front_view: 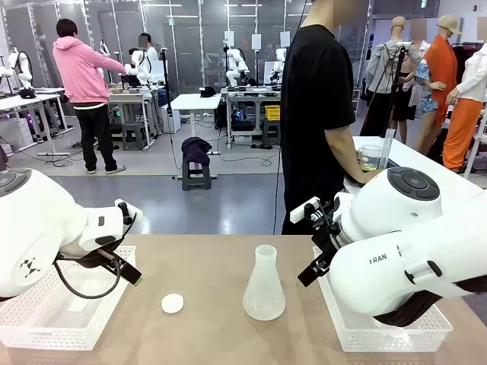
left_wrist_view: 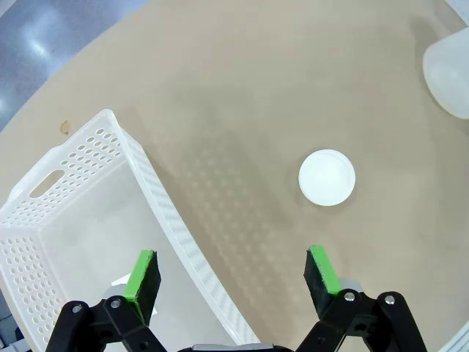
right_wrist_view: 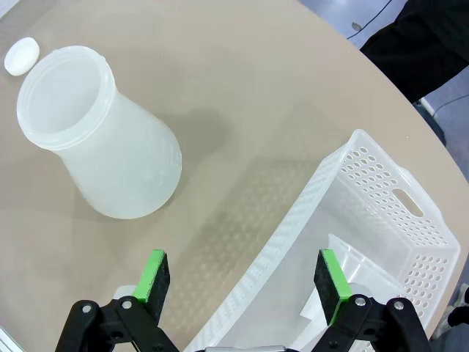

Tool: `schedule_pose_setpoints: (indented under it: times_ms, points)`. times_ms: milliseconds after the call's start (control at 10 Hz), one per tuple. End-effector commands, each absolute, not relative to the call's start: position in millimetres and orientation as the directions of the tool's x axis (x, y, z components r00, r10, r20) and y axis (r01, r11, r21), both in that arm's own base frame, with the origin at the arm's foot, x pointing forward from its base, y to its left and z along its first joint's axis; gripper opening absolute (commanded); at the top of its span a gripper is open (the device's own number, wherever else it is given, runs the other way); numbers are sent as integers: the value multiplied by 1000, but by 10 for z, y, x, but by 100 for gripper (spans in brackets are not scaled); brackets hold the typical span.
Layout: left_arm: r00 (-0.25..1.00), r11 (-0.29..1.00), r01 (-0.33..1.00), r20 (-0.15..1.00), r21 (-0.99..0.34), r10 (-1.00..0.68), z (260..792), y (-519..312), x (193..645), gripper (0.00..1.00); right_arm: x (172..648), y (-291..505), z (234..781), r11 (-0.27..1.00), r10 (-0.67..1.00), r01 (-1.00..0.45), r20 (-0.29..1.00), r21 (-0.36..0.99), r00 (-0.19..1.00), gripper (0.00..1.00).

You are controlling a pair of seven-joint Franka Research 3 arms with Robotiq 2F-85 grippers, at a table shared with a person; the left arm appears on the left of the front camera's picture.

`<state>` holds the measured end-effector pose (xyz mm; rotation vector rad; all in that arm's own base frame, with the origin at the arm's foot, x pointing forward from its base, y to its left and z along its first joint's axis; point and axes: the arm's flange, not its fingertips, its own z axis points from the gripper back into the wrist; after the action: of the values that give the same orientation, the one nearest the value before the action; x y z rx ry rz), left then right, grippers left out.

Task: Prepare the solutions needed for the experiment.
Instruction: Pick up the Plastic Funnel and insert it into the Big flask.

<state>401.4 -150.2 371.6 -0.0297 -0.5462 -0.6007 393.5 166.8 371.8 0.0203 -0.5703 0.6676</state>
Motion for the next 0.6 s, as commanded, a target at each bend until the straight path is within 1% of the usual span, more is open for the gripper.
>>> schedule_pose_setpoints:
  times_ms: [0, 400, 500]
  points:
    - [688, 829, 544, 497, 129, -529, 3716, -1501, 4014, 100, 3936, 1667, 3718, 792, 578, -589, 507, -159, 640, 100]
    - [688, 829, 544, 496, 129, -529, 3716, -1502, 4014, 100, 3935, 1668, 3718, 791, 580, -590, 506, -161, 639, 100]
    - [697, 820, 571, 507, 35, -507, 3798, -1451, 3964, 100, 3891, 1587, 3832, 819, 488, -573, 567, -34, 664, 100]
